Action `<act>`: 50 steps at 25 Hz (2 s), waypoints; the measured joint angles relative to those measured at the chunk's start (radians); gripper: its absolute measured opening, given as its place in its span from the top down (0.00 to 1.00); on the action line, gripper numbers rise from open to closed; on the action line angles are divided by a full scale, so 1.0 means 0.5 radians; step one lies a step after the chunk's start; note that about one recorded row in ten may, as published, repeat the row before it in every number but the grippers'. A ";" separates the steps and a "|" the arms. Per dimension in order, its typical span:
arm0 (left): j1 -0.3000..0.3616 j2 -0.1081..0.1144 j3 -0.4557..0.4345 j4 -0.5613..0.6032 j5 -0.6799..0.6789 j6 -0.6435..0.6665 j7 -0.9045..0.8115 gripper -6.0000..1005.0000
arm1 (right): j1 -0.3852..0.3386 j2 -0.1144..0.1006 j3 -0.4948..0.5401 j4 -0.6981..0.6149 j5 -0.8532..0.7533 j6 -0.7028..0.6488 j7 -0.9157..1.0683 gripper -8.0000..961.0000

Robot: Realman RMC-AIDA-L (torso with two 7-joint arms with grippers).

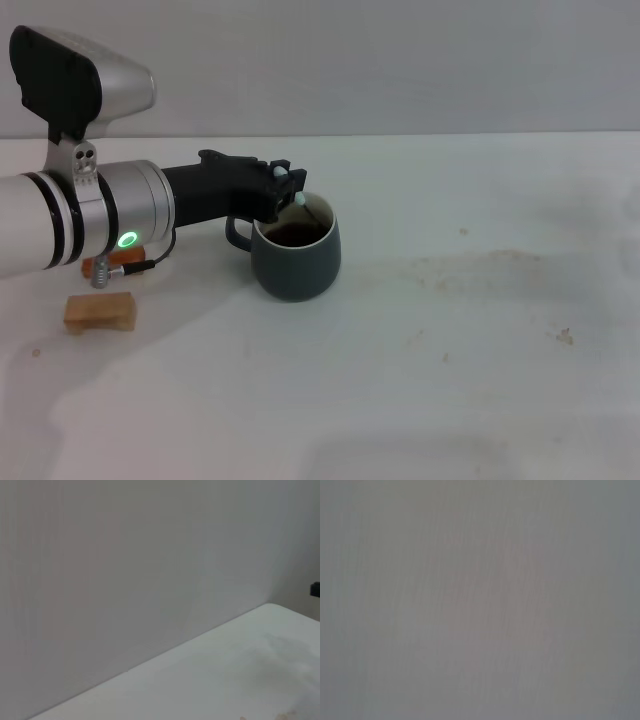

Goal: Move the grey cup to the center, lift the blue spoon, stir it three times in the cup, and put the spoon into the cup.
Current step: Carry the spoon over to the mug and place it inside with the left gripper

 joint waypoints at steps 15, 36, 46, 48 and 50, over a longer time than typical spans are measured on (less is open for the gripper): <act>-0.052 0.016 -0.199 0.147 0.059 -0.092 0.043 0.81 | 0.008 0.001 0.000 0.015 0.000 0.018 0.000 0.92; -0.052 0.000 -0.191 0.028 0.017 -0.339 0.060 0.81 | 0.018 0.000 -0.019 0.019 0.000 0.022 0.000 0.92; -0.102 -0.002 -0.150 0.108 -0.016 -0.086 0.132 0.81 | -0.011 0.003 -0.050 0.032 0.009 0.023 0.000 0.92; -0.112 0.002 -0.153 0.142 -0.012 -0.071 0.141 0.81 | -0.020 0.004 -0.051 0.041 0.010 0.023 0.000 0.92; -0.116 0.006 -0.162 0.168 -0.005 -0.070 0.142 0.81 | -0.022 0.005 -0.052 0.043 0.010 0.023 0.000 0.92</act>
